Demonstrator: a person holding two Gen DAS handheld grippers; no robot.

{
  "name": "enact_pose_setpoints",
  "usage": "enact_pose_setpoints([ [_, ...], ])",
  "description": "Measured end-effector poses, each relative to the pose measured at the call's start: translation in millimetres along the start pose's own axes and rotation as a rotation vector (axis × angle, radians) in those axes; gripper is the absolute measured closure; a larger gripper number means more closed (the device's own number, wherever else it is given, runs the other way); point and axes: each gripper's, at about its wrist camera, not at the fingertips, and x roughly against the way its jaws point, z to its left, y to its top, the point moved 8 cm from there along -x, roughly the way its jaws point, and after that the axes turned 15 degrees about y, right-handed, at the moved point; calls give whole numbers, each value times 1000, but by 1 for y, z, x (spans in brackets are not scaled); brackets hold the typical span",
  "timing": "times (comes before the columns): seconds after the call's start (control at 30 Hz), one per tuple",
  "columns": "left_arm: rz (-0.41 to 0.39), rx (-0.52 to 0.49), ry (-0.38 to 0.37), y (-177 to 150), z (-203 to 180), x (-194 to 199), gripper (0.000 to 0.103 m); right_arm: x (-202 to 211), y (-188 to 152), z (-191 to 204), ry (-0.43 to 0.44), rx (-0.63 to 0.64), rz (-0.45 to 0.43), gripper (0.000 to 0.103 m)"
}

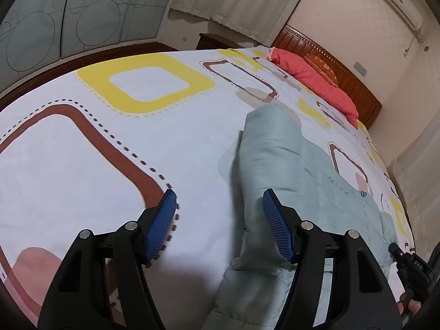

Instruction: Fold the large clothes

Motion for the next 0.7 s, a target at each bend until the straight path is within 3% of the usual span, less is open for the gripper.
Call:
enact_pose_setpoints([
  [0.23, 16, -66, -13, -13, -32, -1, 38, 30, 9, -62, -100, -60, -18, 96],
  [0.4, 34, -112, -7, -21, -49, -7, 38, 30, 0, -91, -116, -107, 17, 95],
  [0.47, 43, -126, -7, -23, -56, -10, 38, 28, -4, -98, -109, -127, 32, 89],
  [0.53, 43, -140, -6, -23, -61, -11, 38, 30, -6, -100, -115, -142, 48, 63],
  [0.6, 38, -155, -7, -21, -67, -12, 38, 40, -4, -98, -138, -134, 31, 47],
  [0.7, 20, -165, -14, -12, -79, -13, 38, 57, 9, -86, -224, -60, -36, 47],
])
